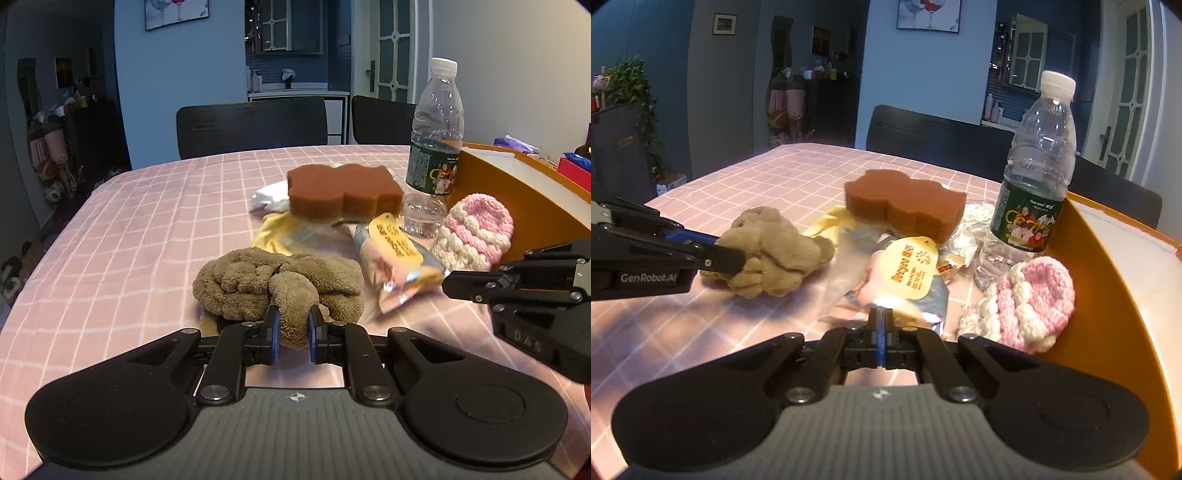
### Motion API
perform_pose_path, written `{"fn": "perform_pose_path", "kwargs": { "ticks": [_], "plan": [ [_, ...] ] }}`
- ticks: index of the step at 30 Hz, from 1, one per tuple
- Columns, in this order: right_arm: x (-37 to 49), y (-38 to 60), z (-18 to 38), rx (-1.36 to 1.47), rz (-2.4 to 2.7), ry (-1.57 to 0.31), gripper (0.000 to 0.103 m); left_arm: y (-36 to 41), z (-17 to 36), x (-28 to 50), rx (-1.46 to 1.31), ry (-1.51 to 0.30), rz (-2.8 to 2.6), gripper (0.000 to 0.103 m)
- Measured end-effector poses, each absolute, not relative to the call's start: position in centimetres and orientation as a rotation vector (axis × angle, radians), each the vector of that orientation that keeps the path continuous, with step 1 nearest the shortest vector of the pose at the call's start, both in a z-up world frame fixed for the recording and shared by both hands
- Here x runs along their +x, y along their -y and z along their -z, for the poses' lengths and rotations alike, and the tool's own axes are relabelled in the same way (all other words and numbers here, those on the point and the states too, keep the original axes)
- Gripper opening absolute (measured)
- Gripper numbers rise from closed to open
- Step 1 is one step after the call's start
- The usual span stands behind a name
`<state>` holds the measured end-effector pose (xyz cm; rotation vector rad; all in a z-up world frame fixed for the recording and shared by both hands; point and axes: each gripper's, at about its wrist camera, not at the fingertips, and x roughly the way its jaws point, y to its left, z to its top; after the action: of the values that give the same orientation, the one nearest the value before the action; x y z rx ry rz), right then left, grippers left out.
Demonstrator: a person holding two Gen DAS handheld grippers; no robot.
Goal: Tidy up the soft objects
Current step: 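Grasp the brown teddy bear with the left tool while the right tool grasps the Deeyeo bread packet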
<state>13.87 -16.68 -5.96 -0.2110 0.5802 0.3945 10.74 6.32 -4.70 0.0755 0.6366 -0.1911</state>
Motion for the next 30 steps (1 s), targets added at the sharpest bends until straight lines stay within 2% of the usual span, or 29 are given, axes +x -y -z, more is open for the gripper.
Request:
{"fn": "perform_pose_path", "kwargs": {
  "ticks": [5, 7, 10, 11, 13, 14, 15, 17, 19, 20, 25, 27, 30],
  "plan": [
    [12.6, 16.6, 5.8, -0.207, -0.405, -0.59, 0.0, -7.8, 4.8, 9.2, 0.027, -0.655, 0.187, 0.017],
    [13.2, 16.8, 6.1, -0.193, -0.394, -0.604, 0.0, -7.7, 4.9, 9.3, 0.017, -0.661, 0.191, 0.021],
    [14.0, 17.1, 6.3, -0.163, -0.355, -0.616, 0.006, -7.1, 4.9, 9.5, 0.011, -0.643, 0.214, 0.026],
    [14.4, 17.2, 6.4, -0.155, -0.347, -0.626, 0.01, -6.9, 5.0, 9.8, 0.011, -0.643, 0.221, 0.026],
    [15.0, 17.5, 6.3, -0.131, -0.343, -0.629, 0.029, -6.5, 5.1, 10.2, 0.012, -0.637, 0.229, 0.043],
    [15.2, 17.6, 6.2, -0.12, -0.341, -0.625, 0.044, -6.3, 5.1, 10.4, 0.014, -0.634, 0.227, 0.049],
    [15.3, 17.6, 6.0, -0.114, -0.338, -0.616, 0.051, -6.2, 5.1, 10.6, 0.016, -0.631, 0.22, 0.058],
    [16.0, 17.4, 5.8, -0.11, -0.333, -0.603, 0.061, -6.3, 5.0, 10.7, 0.001, -0.62, 0.211, 0.068],
    [17.0, 17.4, 5.7, -0.091, -0.321, -0.603, 0.074, -6.7, 4.7, 11.0, -0.047, -0.622, 0.201, 0.083],
    [17.7, 17.4, 5.8, -0.073, -0.321, -0.607, 0.08, -7.0, 4.6, 11.2, -0.08, -0.627, 0.179, 0.084],
    [21.4, 16.6, 6.9, -0.031, -0.306, -0.662, 0.082, -8.5, 4.7, 12.5, -0.255, -0.673, 0.091, 0.084],
    [22.6, 16.3, 7.4, -0.018, -0.302, -0.684, 0.087, -8.7, 4.9, 13.3, -0.287, -0.693, 0.075, 0.084],
    [24.0, 16.3, 8.3, 0.025, -0.303, -0.732, 0.087, -8.6, 4.9, 14.0, -0.299, -0.697, 0.059, 0.087]
  ]
}}
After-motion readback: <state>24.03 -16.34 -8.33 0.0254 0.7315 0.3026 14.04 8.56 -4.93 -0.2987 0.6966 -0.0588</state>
